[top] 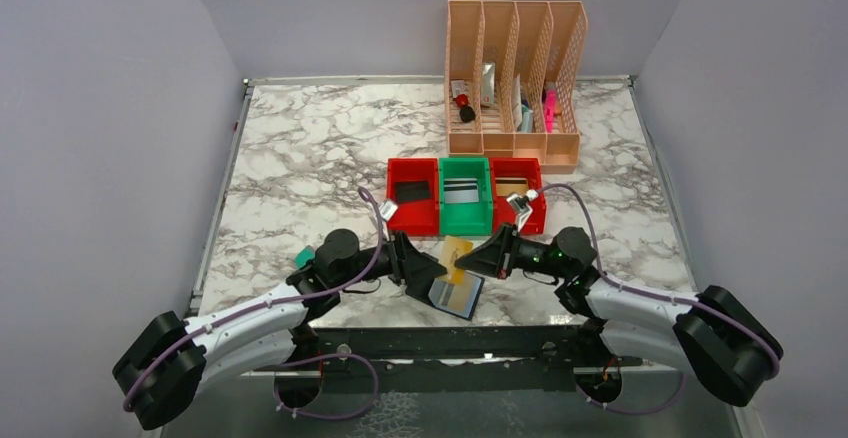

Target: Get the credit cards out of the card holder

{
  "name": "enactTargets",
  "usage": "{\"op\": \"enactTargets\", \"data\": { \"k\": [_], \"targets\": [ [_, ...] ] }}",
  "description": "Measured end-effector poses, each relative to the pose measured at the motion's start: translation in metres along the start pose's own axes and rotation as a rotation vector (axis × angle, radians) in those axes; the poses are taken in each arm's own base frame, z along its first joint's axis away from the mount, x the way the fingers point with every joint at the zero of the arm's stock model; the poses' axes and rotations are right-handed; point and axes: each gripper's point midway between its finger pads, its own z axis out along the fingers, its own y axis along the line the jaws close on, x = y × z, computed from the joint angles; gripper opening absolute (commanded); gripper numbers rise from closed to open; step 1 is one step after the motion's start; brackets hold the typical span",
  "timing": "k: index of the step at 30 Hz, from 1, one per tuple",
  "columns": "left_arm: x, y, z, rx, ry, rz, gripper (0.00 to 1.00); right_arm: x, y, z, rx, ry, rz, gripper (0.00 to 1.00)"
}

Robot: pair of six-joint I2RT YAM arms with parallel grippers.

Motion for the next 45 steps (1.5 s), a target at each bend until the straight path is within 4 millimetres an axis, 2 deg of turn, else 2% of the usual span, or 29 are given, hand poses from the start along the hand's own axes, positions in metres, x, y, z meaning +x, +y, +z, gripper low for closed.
{"op": "enactTargets", "data": {
  "k": [3, 7, 12, 14, 18, 21, 27, 35, 40, 45],
  "targets": [
    [0.001, 0.012, -0.003, -0.049, -0.004, -0.01, 0.77, -0.006, -0.003, -0.004, 0.05, -0.03, -0.024, 0.01],
    [0.001, 0.033, -0.007, -0.174, 0.005, -0.001, 0.88, -0.017, -0.014, -0.01, 0.156, -0.084, -0.068, 0.01],
    [-0.021, 0.042, -0.011, -0.345, -0.007, 0.08, 0.93, -0.048, -0.026, -0.024, 0.337, -0.197, -0.191, 0.01],
    [-0.034, 0.043, -0.014, -0.4, -0.024, 0.121, 0.94, -0.068, -0.03, -0.033, 0.429, -0.261, -0.256, 0.01],
    [-0.05, 0.051, -0.026, -0.533, -0.034, 0.193, 0.94, -0.106, -0.043, -0.057, 0.643, -0.379, -0.371, 0.01],
    [-0.054, 0.06, -0.038, -0.62, -0.019, 0.236, 0.98, -0.121, -0.061, -0.076, 0.804, -0.398, -0.48, 0.01],
    [-0.062, 0.065, -0.06, -0.72, 0.012, 0.34, 0.99, -0.124, -0.098, -0.093, 1.005, -0.273, -0.672, 0.01],
    [-0.074, 0.077, -0.085, -0.856, -0.001, 0.431, 0.99, -0.136, -0.132, -0.113, 1.214, -0.145, -0.881, 0.01],
    [-0.073, 0.086, -0.093, -0.918, 0.014, 0.439, 0.99, -0.14, -0.146, -0.114, 1.269, -0.043, -0.995, 0.01],
    [-0.076, 0.085, -0.1, -0.934, -0.009, 0.445, 0.99, -0.152, -0.155, -0.112, 1.3, 0.031, -1.083, 0.01]
  ]
}}
